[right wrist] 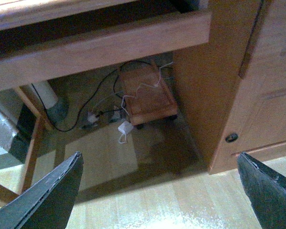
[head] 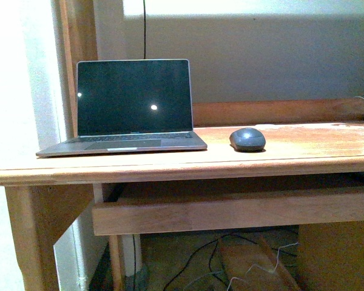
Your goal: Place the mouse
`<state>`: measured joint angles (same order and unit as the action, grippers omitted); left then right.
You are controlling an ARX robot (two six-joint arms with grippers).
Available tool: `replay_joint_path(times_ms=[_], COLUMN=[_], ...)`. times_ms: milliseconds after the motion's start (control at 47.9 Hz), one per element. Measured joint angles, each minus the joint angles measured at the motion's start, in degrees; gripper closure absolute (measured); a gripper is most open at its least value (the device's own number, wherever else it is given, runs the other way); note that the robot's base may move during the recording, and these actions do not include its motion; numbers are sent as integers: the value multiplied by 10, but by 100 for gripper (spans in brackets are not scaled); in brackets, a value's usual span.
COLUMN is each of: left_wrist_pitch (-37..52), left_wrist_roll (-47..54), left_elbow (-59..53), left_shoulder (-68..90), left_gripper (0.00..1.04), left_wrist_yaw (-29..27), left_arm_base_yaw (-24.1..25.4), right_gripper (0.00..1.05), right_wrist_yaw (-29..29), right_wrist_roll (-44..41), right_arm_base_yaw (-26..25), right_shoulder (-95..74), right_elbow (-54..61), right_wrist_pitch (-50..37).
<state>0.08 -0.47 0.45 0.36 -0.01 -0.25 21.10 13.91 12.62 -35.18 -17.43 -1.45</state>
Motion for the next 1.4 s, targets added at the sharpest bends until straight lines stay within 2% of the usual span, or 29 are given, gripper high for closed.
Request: replay_joint_path(times_ms=[146,188,271,334,397,459,522,626,793,918,981,1294,1357,1398], left_wrist_pitch=[0,0,0,0,0,0,0,0,0,0,0,0,0,0], left_wrist_roll=[0,0,0,0,0,0,0,0,0,0,0,0,0,0], left_elbow=[0,0,0,0,0,0,0,0,0,0,0,0,0,0], left_shoulder=[0,0,0,0,0,0,0,0,0,0,0,0,0,0], left_gripper=[8,8,8,8,8,8,8,8,8,8,8,8,8,8], left_wrist_yaw=[0,0,0,0,0,-1,0,0,0,0,0,0,0,0], left_arm_base_yaw=[0,0,0,0,0,0,0,0,0,0,0,0,0,0], right_gripper=[7,7,7,16,24,33,41,55,79,103,91,21,10,6], right_wrist_yaw=[78,78,66,-14,-71,-146,-194,-206,-210,-210,-210,-210,-210,-210], right_wrist_roll=[21,32,45,3,-38,-78,-99,-117,-128,-134,-136,-136,-136,-136], right_arm_base_yaw=[76,90,81,44,6,-43,-93,-120,-123,-124,-124,-124,-124,-124], right_shoulder=[155,191,219,268,306,333,350,350,350,350,350,350,350,350], right_elbow=[50,59,76,122,159,165,165,165,165,165,165,165,165,165], right_wrist_pitch=[119,147,157,81,29,22,15,15,15,15,15,15,15,15])
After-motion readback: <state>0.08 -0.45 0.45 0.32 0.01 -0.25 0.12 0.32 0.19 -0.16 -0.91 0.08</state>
